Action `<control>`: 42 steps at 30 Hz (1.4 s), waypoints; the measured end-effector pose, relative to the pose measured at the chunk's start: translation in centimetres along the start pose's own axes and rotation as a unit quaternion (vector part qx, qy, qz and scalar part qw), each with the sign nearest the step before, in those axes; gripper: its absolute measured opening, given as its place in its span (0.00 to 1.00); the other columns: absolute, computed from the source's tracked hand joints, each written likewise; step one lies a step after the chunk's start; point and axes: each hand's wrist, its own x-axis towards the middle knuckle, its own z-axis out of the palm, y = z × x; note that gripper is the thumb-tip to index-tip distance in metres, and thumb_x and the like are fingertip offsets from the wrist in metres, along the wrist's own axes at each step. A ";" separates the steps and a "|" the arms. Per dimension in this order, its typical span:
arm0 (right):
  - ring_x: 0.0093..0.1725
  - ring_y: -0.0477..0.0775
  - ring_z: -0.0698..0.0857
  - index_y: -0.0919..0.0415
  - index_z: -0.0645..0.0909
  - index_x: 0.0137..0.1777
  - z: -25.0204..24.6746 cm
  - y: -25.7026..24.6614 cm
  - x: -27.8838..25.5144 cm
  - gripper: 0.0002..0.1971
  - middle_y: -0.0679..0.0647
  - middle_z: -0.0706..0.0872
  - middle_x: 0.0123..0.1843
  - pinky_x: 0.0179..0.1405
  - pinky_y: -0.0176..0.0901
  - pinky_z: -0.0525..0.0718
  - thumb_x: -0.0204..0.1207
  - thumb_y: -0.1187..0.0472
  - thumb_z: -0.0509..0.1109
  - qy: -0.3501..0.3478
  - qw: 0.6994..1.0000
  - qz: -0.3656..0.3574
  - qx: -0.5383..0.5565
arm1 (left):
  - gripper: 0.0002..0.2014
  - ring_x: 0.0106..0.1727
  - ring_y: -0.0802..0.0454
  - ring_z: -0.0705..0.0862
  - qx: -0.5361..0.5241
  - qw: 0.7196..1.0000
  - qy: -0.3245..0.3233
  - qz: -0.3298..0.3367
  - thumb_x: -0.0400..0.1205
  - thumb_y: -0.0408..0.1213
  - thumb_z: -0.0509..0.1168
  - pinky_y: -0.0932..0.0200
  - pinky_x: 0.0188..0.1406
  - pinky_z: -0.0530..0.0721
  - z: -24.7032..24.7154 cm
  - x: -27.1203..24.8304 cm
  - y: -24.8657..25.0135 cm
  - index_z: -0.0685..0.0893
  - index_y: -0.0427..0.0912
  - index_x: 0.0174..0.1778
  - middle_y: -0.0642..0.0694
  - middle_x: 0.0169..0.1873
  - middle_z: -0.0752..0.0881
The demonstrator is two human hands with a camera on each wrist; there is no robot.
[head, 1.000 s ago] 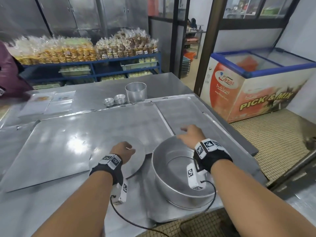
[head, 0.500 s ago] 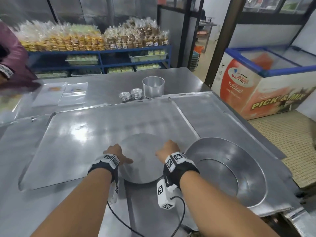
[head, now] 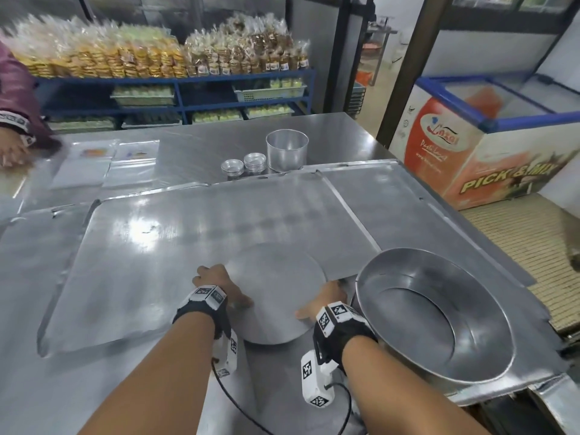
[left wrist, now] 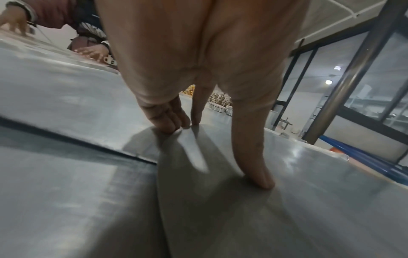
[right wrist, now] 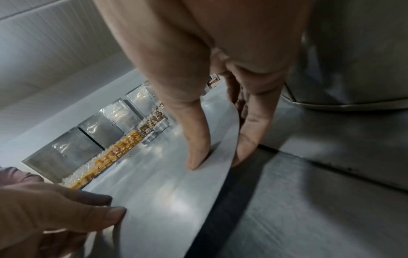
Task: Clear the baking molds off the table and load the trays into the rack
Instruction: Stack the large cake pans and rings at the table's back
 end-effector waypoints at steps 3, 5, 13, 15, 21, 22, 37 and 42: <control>0.71 0.55 0.80 0.71 0.59 0.76 -0.9 0.0 -0.9 0.53 0.58 0.79 0.72 0.63 0.38 0.79 0.58 0.53 0.88 0.013 1.000 -0.010 0.025 | 0.46 0.58 0.38 0.81 -0.031 0.999 -0.019 -0.010 0.48 0.58 0.85 0.46 0.55 0.86 -0.8 -0.6 -0.4 0.76 0.45 0.60 0.42 0.56 0.73; 0.70 0.56 0.81 0.70 0.55 0.76 -1.4 -0.2 -1.6 0.55 0.58 0.80 0.70 0.62 0.38 0.80 0.58 0.54 0.88 0.028 0.999 -0.032 0.029 | 0.44 0.55 0.40 0.84 -0.102 0.994 -0.026 -0.012 0.47 0.53 0.86 0.51 0.51 0.87 -1.2 -0.7 -0.9 0.78 0.43 0.56 0.43 0.55 0.79; 0.67 0.64 0.80 0.65 0.60 0.72 -5.5 -0.9 -3.6 0.44 0.63 0.74 0.70 0.63 0.51 0.80 0.64 0.61 0.85 0.107 0.980 -0.152 0.077 | 0.54 0.57 0.42 0.87 -0.356 0.932 0.063 -0.016 0.43 0.67 0.80 0.45 0.59 0.88 -1.2 -2.4 -1.2 0.83 0.40 0.63 0.44 0.58 0.88; 0.68 0.64 0.79 0.67 0.60 0.73 -7.5 -0.2 -3.7 0.41 0.64 0.75 0.70 0.62 0.49 0.79 0.68 0.60 0.83 0.125 0.972 -0.175 0.099 | 0.53 0.63 0.41 0.85 -0.387 0.919 0.073 -0.002 0.50 0.62 0.85 0.48 0.65 0.84 -2.2 -4.4 0.2 0.80 0.38 0.68 0.46 0.63 0.85; 0.65 0.66 0.82 0.69 0.68 0.67 -14.6 3.9 -3.4 0.35 0.65 0.81 0.66 0.58 0.50 0.81 0.66 0.59 0.84 0.182 0.949 -0.177 0.190 | 0.47 0.52 0.46 0.85 -0.417 0.900 0.109 0.067 0.49 0.60 0.87 0.50 0.51 0.85 -3.9 -8.5 6.7 0.75 0.38 0.56 0.47 0.49 0.84; 0.64 0.66 0.82 0.68 0.68 0.67 -15.6 4.8 -3.2 0.36 0.64 0.81 0.66 0.57 0.50 0.82 0.65 0.58 0.84 0.181 0.948 -0.173 0.197 | 0.46 0.52 0.47 0.83 -0.412 0.901 0.114 0.079 0.51 0.59 0.88 0.51 0.51 0.83 -4.1 -9.3 7.9 0.74 0.38 0.56 0.48 0.49 0.83; 0.52 0.59 0.85 0.62 0.75 0.56 -23.2 20.0 0.8 0.30 0.56 0.85 0.54 0.44 0.43 0.79 0.60 0.53 0.86 0.175 0.951 -0.119 0.225 | 0.35 0.47 0.49 0.78 -0.344 0.924 0.060 0.155 0.66 0.46 0.84 0.55 0.47 0.75 2.0 -17.8 20.9 0.67 0.42 0.57 0.49 0.47 0.77; 0.45 0.53 0.84 0.56 0.75 0.53 -23.3 22.9 1.3 0.26 0.48 0.84 0.45 0.43 0.42 0.78 0.61 0.61 0.87 0.182 0.943 -0.178 0.213 | 0.25 0.49 0.48 0.83 -0.276 0.935 0.102 0.199 0.68 0.46 0.81 0.59 0.47 0.77 4.3 -18.4 21.8 0.74 0.45 0.52 0.50 0.45 0.83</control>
